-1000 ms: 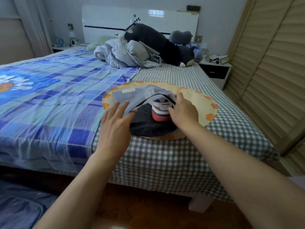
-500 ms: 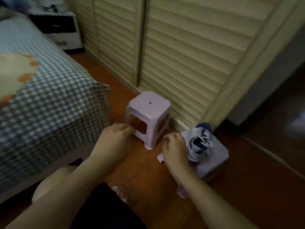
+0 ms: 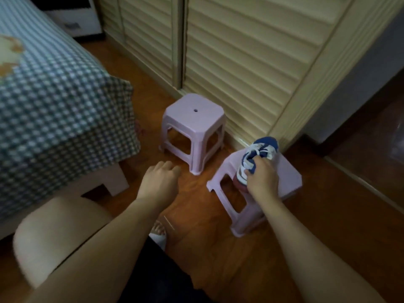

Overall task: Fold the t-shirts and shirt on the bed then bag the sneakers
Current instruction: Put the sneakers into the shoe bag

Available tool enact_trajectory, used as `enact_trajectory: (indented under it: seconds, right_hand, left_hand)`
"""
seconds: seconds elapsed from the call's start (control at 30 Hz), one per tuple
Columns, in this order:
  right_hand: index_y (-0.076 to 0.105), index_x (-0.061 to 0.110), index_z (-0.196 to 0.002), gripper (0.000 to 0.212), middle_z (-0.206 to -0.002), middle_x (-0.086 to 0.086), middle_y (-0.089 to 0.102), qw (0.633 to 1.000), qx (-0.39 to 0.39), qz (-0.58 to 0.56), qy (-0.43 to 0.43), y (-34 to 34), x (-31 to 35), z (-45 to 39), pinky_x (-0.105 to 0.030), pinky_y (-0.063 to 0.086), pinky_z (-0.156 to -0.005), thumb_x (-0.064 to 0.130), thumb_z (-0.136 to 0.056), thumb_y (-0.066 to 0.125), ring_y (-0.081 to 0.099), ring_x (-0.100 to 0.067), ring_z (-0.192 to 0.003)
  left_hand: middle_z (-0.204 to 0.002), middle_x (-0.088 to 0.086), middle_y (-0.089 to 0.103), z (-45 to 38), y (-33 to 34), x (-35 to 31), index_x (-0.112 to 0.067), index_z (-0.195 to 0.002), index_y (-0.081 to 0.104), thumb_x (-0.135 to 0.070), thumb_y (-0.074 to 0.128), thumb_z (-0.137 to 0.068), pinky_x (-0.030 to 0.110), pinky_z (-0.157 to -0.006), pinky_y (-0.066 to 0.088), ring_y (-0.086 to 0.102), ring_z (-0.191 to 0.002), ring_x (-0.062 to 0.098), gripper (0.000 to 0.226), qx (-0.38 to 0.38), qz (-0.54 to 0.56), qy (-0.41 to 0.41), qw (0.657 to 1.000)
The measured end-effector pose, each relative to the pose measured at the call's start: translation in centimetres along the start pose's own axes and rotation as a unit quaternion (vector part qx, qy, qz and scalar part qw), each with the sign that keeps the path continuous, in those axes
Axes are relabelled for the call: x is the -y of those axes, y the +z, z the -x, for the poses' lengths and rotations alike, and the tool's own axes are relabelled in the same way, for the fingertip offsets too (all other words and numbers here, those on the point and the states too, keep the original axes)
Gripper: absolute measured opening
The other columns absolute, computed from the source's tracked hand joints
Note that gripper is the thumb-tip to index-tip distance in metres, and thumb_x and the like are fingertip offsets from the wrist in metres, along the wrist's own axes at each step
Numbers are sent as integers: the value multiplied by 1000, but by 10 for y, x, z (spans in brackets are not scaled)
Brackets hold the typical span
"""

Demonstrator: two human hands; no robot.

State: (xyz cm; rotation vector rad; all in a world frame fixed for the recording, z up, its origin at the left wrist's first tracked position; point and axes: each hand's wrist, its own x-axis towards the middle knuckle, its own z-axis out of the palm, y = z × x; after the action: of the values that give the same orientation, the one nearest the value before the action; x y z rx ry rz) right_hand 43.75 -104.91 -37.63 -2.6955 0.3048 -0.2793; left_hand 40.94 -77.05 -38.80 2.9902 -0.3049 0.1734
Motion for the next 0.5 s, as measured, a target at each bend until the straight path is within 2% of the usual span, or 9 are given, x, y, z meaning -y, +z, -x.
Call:
enact_trajectory:
  seconds: [0.07, 0.13, 0.23, 0.3, 0.33, 0.4, 0.43, 0.5]
  right_hand:
    - [63, 11, -115, 27, -113, -6, 61, 997, -24, -42, -62, -12, 30, 3, -33, 42, -78, 7, -89, 68, 59, -29, -106]
    - [63, 10, -114, 27, -113, -5, 62, 986, -30, -99, -132, -30, 73, 4, -30, 41, -80, 10, -88, 73, 58, -25, -105]
    - [63, 13, -105, 26, -106, -2, 64, 944, -20, -221, -245, -58, 156, 6, -30, 45, -80, 15, -83, 77, 60, -19, -97]
    - [62, 21, -101, 25, -103, 2, 66, 905, 25, -314, -285, -71, 218, 14, -31, 51, -80, 19, -82, 78, 64, -16, -96]
    - [62, 28, -100, 25, -103, 6, 68, 883, 53, -366, -288, -78, 250, 21, -32, 54, -80, 23, -82, 79, 66, -14, -97]
    - [61, 37, -96, 28, -99, 15, 70, 838, 96, -453, -289, -89, 309, 38, -24, 55, -77, 26, -82, 83, 68, -3, -93]
    - [60, 38, -93, 29, -93, 21, 70, 818, 106, -479, -300, -95, 334, 47, -18, 53, -74, 25, -81, 84, 67, 3, -88]
    - [58, 37, -87, 31, -80, 30, 66, 785, 127, -504, -337, -104, 376, 62, -8, 46, -63, 21, -81, 83, 63, 8, -75]
  left_hand:
    - [-103, 5, 63, 3, -11, 11, -16, -99, 68, -10, 59, -81, 42, -81, 47, 58, -96, 31, 21, -17, 0, -21, 1000]
    - [-116, 3, 62, 3, -31, 27, -19, -110, 68, -16, 59, -84, 41, -90, 45, 55, -107, 30, 28, -37, 10, -36, 999]
    - [-126, 1, 58, 10, -83, 72, -25, -122, 68, -27, 53, -96, 42, -99, 44, 50, -119, 29, 30, -95, 64, -120, 986]
    - [-123, 3, 59, 32, -126, 116, -21, -120, 69, -22, 54, -96, 43, -98, 45, 50, -117, 30, 28, -156, 59, -167, 972]
    - [-120, 5, 60, 51, -148, 141, -19, -117, 71, -19, 57, -94, 45, -95, 45, 51, -114, 32, 26, -191, 45, -191, 962]
    - [-107, 9, 59, 97, -190, 193, -15, -103, 73, -16, 59, -89, 48, -83, 47, 52, -102, 38, 20, -269, -18, -250, 930]
    - [-100, 11, 58, 121, -209, 218, -14, -95, 73, -17, 59, -86, 49, -77, 45, 51, -96, 39, 17, -305, -63, -288, 905]
    - [-98, 14, 56, 163, -241, 263, -14, -87, 71, -21, 62, -83, 50, -75, 43, 50, -94, 40, 13, -342, -135, -366, 855]
